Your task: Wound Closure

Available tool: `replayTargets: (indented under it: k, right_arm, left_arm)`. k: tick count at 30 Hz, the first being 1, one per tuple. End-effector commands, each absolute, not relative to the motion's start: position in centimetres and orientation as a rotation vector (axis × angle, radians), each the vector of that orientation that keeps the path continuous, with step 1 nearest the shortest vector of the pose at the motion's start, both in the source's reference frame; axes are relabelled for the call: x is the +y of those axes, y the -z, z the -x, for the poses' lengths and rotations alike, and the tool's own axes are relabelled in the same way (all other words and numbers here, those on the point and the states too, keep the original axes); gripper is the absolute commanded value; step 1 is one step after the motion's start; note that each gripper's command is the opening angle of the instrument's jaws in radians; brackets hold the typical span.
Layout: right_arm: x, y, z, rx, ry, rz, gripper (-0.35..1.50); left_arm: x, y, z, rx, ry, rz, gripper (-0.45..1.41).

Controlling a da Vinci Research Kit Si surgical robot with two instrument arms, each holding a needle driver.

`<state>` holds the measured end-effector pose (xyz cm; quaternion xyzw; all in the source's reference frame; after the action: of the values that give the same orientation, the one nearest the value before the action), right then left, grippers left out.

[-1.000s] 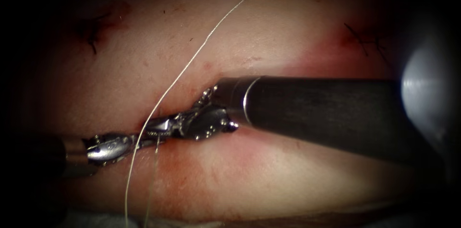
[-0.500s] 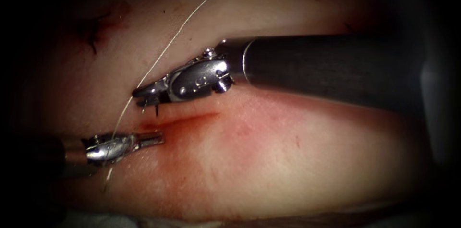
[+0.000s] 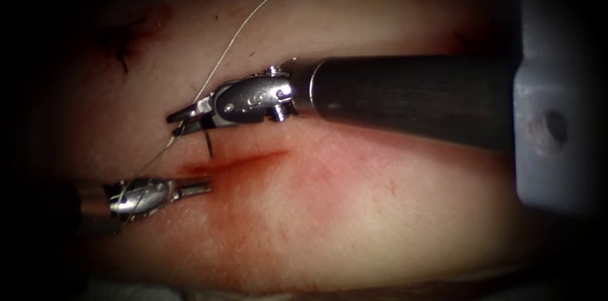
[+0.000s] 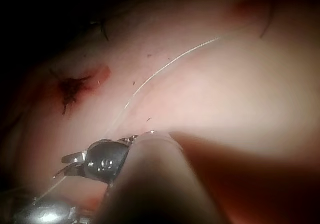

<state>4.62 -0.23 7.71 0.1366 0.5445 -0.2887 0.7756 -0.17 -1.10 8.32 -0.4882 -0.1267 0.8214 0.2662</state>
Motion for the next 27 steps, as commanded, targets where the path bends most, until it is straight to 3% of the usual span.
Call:
replayTargets:
  k: [1, 15, 27]
  right_arm:
    - [-0.32, -7.79, -4.70, 1.184, 0.649, -0.316, -0.35]
    - [-0.10, -7.76, -4.72, 1.218, 0.377, -0.413, -0.35]
    - [-0.35, -8.10, -4.65, 1.114, 0.009, -0.643, -0.35]
  left_arm:
    - [-1.17, -8.38, 0.22, -0.348, -2.217, 1.318, 0.05]
    - [-1.17, -8.40, 0.25, -0.342, -2.221, 1.309, 0.05]
    - [-1.16, -8.40, 0.24, -0.344, -2.221, 1.310, 0.05]
